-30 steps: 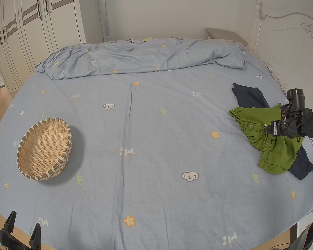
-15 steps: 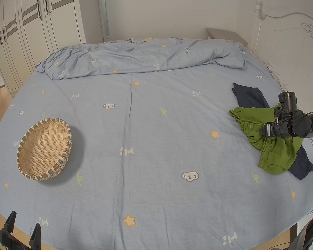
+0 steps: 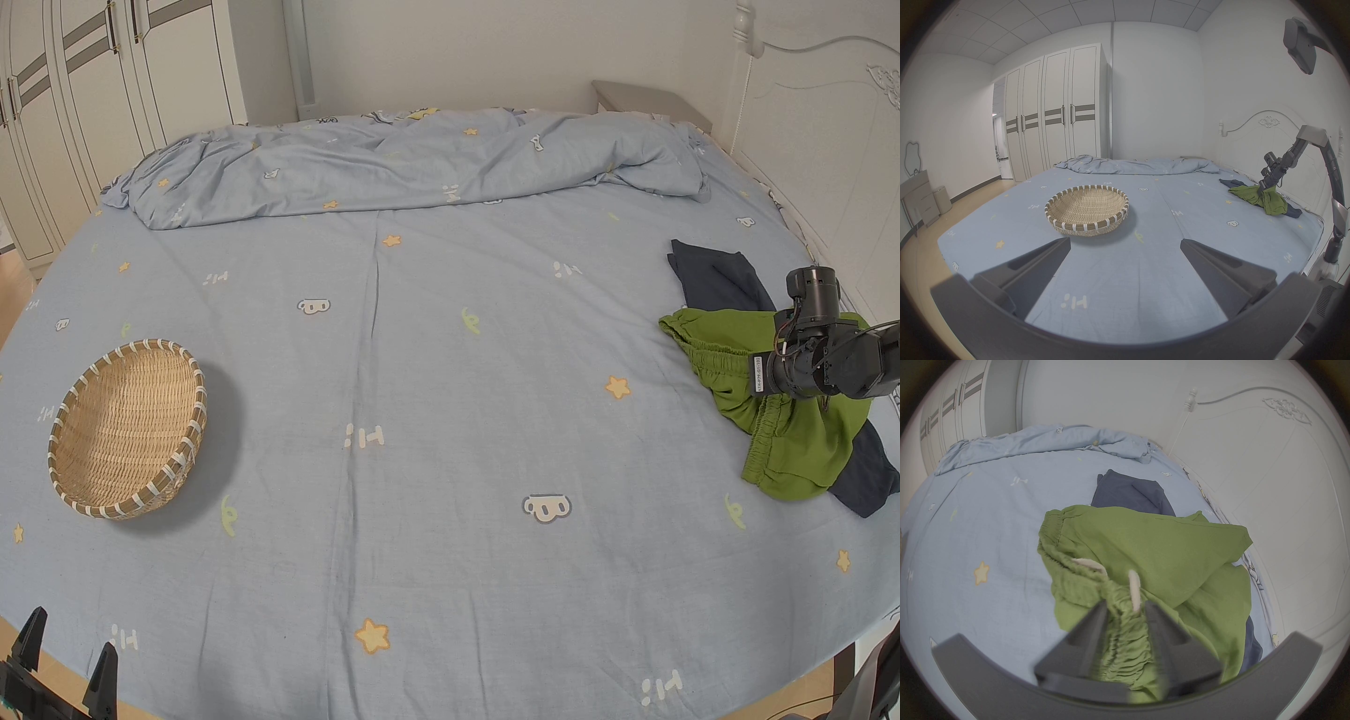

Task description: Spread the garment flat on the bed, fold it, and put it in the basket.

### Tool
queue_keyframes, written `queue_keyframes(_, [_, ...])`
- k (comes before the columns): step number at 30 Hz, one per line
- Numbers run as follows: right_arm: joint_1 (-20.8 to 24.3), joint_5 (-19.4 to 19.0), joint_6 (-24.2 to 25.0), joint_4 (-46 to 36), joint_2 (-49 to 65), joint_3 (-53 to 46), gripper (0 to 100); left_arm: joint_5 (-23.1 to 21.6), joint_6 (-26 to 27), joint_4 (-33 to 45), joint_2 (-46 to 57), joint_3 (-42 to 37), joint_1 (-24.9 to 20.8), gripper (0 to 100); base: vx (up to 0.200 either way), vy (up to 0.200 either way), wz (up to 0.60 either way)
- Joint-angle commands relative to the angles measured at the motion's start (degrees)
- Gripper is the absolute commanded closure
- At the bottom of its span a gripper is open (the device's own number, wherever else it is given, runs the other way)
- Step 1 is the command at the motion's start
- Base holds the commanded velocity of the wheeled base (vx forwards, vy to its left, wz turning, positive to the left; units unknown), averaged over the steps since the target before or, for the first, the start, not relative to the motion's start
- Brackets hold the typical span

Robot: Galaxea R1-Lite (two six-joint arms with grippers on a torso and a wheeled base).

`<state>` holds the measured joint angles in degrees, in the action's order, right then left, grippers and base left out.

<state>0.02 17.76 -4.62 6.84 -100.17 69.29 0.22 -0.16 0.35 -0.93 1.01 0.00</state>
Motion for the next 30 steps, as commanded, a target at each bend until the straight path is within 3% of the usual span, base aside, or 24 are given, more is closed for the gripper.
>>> queue_keyframes(1, [0.4, 0.1, 0.0, 0.6, -0.1, 0.1, 100, 0.0, 0.0, 0.0, 0.8, -0.9, 0.0, 0, 0.0, 0.0, 0.0])
queue_keyframes(9, [0.7, 0.0, 0.6, -0.5, 0.4, 2.5, 100, 0.0, 0.0, 0.0, 0.8, -0.9, 0.0, 0, 0.0, 0.0, 0.0])
queue_keyframes(12, [1.8, -1.2, 7.6, -8.9, 1.0, 8.6, 100, 0.0, 0.0, 0.0, 0.8, -0.9, 0.0, 0, 0.0, 0.0, 0.0])
queue_keyframes(14, [4.5, -5.2, 14.4, -16.6, 2.0, 13.5, 100, 0.0, 0.0, 0.0, 0.8, -0.9, 0.0, 0, 0.0, 0.0, 0.0])
queue_keyframes(15, [4.5, -5.2, 14.4, -16.6, 2.0, 13.5, 100, 0.0, 0.0, 0.0, 0.8, -0.9, 0.0, 0, 0.0, 0.0, 0.0])
queue_keyframes(16, [6.5, -12.6, 19.5, -23.4, 3.8, 16.8, 100, 0.0, 0.0, 0.0, 0.8, -0.9, 0.0, 0, 0.0, 0.0, 0.0])
queue_keyframes(17, [7.6, -17.6, 21.6, -26.7, 5.1, 18.2, 100, 0.0, 0.0, 0.0, 0.8, -0.9, 0.0, 0, 0.0, 0.0, 0.0])
queue_keyframes(18, [7.6, -17.6, 21.6, -26.7, 5.1, 18.2, 100, 0.0, 0.0, 0.0, 0.8, -0.9, 0.0, 0, 0.0, 0.0, 0.0])
queue_keyframes(19, [9.6, -26.0, 23.7, -30.7, 7.4, 19.7, 100, 0.0, 0.0, 0.0, 0.8, -0.9, 0.0, 0, 0.0, 0.0, 0.0])
queue_keyframes(21, [11.8, -33.2, 23.9, -32.3, 9.4, 19.2, 100, 0.0, 0.0, 0.0, 0.8, -0.9, 0.0, 0, 0.0, 0.0, 0.0])
queue_keyframes(23, [13.5, -34.6, 23.7, -32.5, 9.7, 18.8, 100, 0.0, 0.0, 0.0, 0.8, -0.9, 0.0, 0, 0.0, 0.0, 0.0])
queue_keyframes(26, [19.6, -33.2, 23.7, -32.6, 9.9, 18.3, 100, 0.0, 0.0, 0.0, 0.8, -0.9, 0.0, 0, 0.0, 0.0, 0.0])
queue_keyframes(28, [25.2, -29.2, 23.9, -32.4, 9.7, 18.4, 100, 0.0, 0.0, 0.0, 0.8, -0.9, 0.0, 0, 0.0, 0.0, 0.0])
queue_keyframes(29, [25.2, -29.2, 23.9, -32.4, 9.7, 18.4, 100, 0.0, 0.0, 0.0, 0.8, -0.9, 0.0, 0, 0.0, 0.0, 0.0])
queue_keyframes(30, [30.6, -25.1, 24.0, -32.3, 9.7, 18.4, 100, 0.0, 0.0, 0.0, 0.8, -0.9, 0.0, 0, 0.0, 0.0, 0.0])
